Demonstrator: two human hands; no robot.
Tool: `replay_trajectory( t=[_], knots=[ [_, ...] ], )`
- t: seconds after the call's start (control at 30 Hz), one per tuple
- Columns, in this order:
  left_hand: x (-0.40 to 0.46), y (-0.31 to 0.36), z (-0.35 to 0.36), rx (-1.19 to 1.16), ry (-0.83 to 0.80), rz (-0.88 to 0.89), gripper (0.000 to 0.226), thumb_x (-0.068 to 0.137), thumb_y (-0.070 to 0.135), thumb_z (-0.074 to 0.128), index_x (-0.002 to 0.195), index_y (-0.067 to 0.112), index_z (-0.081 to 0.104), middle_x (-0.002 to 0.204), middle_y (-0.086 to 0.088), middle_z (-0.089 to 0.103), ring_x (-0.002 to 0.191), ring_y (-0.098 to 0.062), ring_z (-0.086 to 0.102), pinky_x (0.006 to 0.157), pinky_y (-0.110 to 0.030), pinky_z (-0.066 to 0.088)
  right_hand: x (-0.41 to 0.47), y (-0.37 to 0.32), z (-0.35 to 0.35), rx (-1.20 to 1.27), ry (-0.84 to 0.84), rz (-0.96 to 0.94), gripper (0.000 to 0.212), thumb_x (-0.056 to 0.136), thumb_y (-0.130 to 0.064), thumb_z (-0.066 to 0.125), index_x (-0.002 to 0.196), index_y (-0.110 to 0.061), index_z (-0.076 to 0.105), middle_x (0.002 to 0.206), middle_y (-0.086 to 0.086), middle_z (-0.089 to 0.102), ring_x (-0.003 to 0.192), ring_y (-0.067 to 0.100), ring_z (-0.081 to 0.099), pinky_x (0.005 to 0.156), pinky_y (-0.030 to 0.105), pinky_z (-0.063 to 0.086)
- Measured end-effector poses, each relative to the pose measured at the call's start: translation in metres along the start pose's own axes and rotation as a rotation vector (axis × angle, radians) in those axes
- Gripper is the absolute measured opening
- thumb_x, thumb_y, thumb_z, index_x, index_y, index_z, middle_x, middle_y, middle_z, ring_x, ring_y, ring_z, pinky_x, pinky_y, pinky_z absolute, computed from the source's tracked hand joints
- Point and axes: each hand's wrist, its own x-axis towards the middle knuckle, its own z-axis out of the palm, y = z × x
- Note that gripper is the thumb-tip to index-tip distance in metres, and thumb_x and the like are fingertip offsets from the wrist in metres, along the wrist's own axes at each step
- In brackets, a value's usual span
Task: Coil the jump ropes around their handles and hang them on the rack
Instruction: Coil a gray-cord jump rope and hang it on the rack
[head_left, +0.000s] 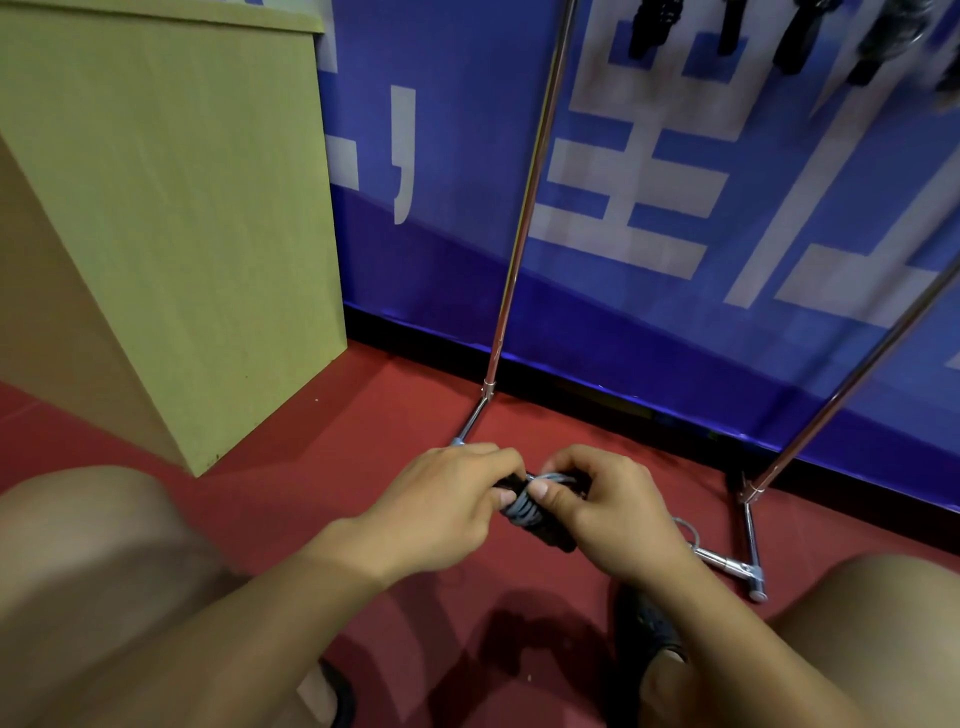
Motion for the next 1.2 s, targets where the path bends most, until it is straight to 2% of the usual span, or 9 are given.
replay_trajectory(
  t=[0.13, 0.33, 0.53, 0.67, 0.77, 0.83, 1.07, 1.13, 1.2],
  knots=[
    [0.002, 0.000, -0.003, -0.038, 0.005, 0.028, 0.017, 0.088, 0.034, 0.048, 0.100, 0.025, 0.057, 0.092, 0.007, 0.062, 0.086, -0.019, 0.060, 0.073, -0.043, 0.049, 0.004, 0.000, -0.003, 0.209, -0.066, 0.058, 0.013, 0.087, -0.023, 0.072, 0.076, -0.023, 0.064, 0.062, -0.004, 0.067, 0.052, 0.011, 0.062, 0.054, 0.034, 0.053],
    [0.000, 0.006, -0.010, -0.296, -0.033, -0.031, 0.016, 0.087, 0.030, 0.056, 0.099, 0.025, 0.066, 0.088, 0.007, 0.069, 0.083, -0.013, 0.065, 0.076, -0.042, 0.051, 0.014, 0.003, -0.020, 0.424, -0.232, 0.088, 0.020, 0.084, -0.025, 0.076, 0.076, -0.009, 0.067, 0.058, -0.005, 0.061, 0.050, 0.007, 0.050, 0.050, 0.024, 0.041],
    [0.002, 0.008, -0.011, -0.547, -0.120, -0.021, 0.012, 0.089, 0.020, 0.060, 0.098, 0.021, 0.067, 0.086, -0.006, 0.070, 0.080, -0.029, 0.063, 0.076, -0.048, 0.051, 0.022, 0.009, -0.032, 0.556, -0.407, 0.074, 0.027, 0.077, -0.036, 0.076, 0.084, -0.010, 0.076, 0.080, 0.011, 0.069, 0.076, 0.021, 0.056, 0.073, 0.034, 0.046],
    [0.005, 0.008, -0.015, -0.814, -0.095, -0.026, 0.019, 0.090, 0.024, 0.064, 0.099, 0.008, 0.065, 0.081, -0.005, 0.066, 0.072, -0.011, 0.058, 0.067, -0.026, 0.048, 0.029, 0.006, -0.031, 0.676, -0.401, 0.091, 0.015, 0.075, -0.025, 0.068, 0.077, -0.011, 0.073, 0.070, 0.003, 0.070, 0.064, 0.010, 0.062, 0.063, 0.022, 0.051],
    [0.006, 0.011, -0.015, -1.031, -0.070, -0.062, 0.019, 0.088, 0.023, 0.066, 0.099, 0.008, 0.062, 0.078, 0.003, 0.067, 0.067, -0.010, 0.060, 0.068, -0.022, 0.050, 0.032, 0.004, -0.029, 0.715, -0.388, 0.121, 0.016, 0.078, -0.018, 0.067, 0.063, -0.015, 0.073, 0.063, 0.004, 0.065, 0.055, 0.010, 0.059, 0.055, 0.022, 0.049],
    [0.006, 0.014, -0.015, -1.092, -0.050, -0.082, 0.015, 0.089, 0.018, 0.066, 0.099, 0.007, 0.062, 0.076, 0.003, 0.068, 0.064, -0.010, 0.061, 0.068, -0.020, 0.050, 0.028, 0.008, -0.028, 0.679, -0.335, 0.021, 0.014, 0.081, 0.001, 0.069, 0.069, -0.007, 0.069, 0.066, 0.003, 0.063, 0.058, 0.008, 0.057, 0.056, 0.022, 0.047],
    [0.009, 0.013, -0.007, -1.048, 0.192, -0.247, 0.019, 0.086, 0.021, 0.063, 0.095, 0.004, 0.064, 0.074, 0.000, 0.071, 0.059, -0.010, 0.059, 0.063, -0.021, 0.049, 0.011, 0.000, 0.020, 0.296, -0.173, 0.002, 0.034, 0.101, -0.023, 0.050, 0.068, -0.020, 0.059, 0.056, -0.008, 0.059, 0.053, 0.004, 0.051, 0.062, 0.038, 0.047],
    [0.007, 0.008, -0.002, -0.857, 0.261, -0.324, 0.010, 0.088, 0.023, 0.066, 0.093, 0.013, 0.065, 0.070, 0.005, 0.071, 0.057, -0.009, 0.059, 0.062, -0.025, 0.047, 0.000, -0.002, 0.032, 0.129, -0.172, -0.112, 0.028, 0.102, -0.029, 0.048, 0.075, -0.031, 0.054, 0.062, -0.021, 0.059, 0.057, -0.001, 0.050, 0.064, 0.029, 0.045],
    [0.003, 0.006, 0.004, -0.550, 0.287, -0.356, 0.005, 0.089, 0.027, 0.068, 0.091, 0.024, 0.065, 0.068, 0.014, 0.069, 0.060, -0.005, 0.061, 0.061, -0.028, 0.047, -0.006, -0.002, 0.037, 0.043, -0.202, -0.153, 0.017, 0.099, -0.038, 0.045, 0.084, -0.033, 0.051, 0.071, -0.018, 0.059, 0.064, 0.001, 0.049, 0.068, 0.034, 0.048]
  ],
)
